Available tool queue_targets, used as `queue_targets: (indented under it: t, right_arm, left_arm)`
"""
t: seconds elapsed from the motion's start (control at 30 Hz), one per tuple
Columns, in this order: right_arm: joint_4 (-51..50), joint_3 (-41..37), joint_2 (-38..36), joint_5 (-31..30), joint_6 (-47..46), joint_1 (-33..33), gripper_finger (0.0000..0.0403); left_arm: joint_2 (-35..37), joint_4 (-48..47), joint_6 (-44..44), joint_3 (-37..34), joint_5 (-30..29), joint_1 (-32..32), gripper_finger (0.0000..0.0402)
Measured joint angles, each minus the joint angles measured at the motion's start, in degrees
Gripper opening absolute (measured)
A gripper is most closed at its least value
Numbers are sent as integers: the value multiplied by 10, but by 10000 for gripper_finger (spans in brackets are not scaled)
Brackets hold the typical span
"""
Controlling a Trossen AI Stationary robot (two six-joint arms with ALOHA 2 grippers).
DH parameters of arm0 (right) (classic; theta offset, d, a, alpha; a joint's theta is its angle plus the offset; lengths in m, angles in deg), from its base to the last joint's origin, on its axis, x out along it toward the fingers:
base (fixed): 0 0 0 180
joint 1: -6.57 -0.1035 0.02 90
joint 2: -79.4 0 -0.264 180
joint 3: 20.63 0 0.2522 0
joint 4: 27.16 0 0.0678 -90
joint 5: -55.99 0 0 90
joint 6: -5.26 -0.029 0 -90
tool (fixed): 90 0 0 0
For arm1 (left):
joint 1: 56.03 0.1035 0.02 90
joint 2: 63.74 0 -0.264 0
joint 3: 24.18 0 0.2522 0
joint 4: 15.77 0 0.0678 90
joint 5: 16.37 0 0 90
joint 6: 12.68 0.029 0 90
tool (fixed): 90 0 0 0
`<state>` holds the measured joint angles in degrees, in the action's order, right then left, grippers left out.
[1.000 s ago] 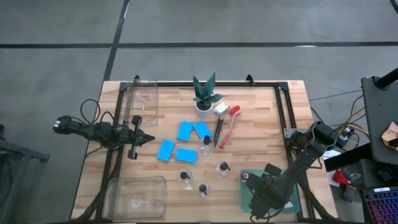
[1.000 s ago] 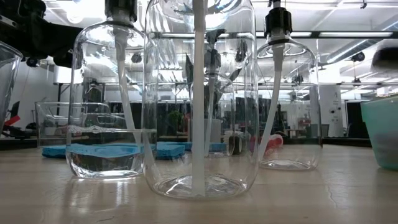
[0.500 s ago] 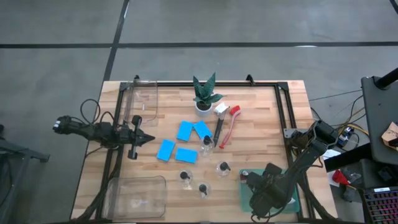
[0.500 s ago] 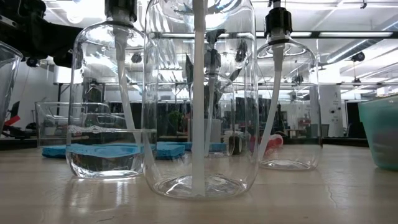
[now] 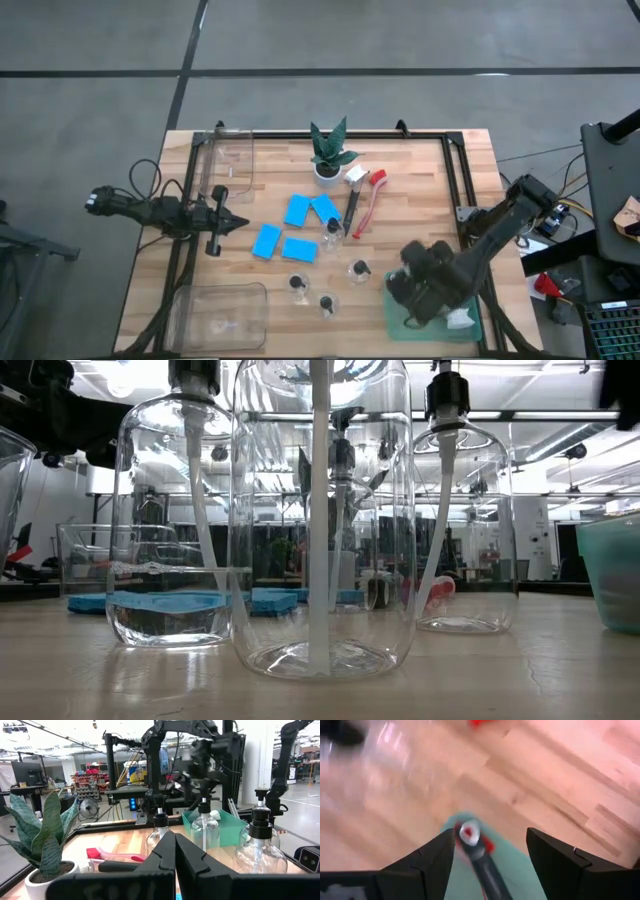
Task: Pick & Place Kitchen Sink Supplies
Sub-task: Put the red dish brush into the green bin
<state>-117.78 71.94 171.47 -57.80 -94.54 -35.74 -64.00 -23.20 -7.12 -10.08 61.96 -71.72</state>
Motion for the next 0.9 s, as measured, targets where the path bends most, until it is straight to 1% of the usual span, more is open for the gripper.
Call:
queue_targets:
  t: [0.07,0.17,0.3,0.43,0.53,0.7,0.8,0.9]
  right_arm:
    - [-10,-2,-21,-13,-45,19,241]
    - [-12,-8,-55,-19,-84,54,238]
    - [-8,-8,-92,-17,-62,121,235]
    - [-6,-8,-117,-11,9,211,238]
    - [-1,-10,-130,25,67,291,237]
    - [43,-16,-136,61,170,416,228]
    - [84,-27,-128,99,223,483,224]
    - [129,-45,-109,150,259,534,224]
  left_arm:
    - [0,0,0,0,0,0,0]
    - [0,0,0,0,0,0,0]
    - [0,0,0,0,0,0,0]
    - [0,0,0,0,0,0,0]
    - [0,0,0,0,0,0,0]
    - [0,0,0,0,0,0,0]
    - [0,0,0,0,0,0,0]
    - [0,0,0,0,0,0,0]
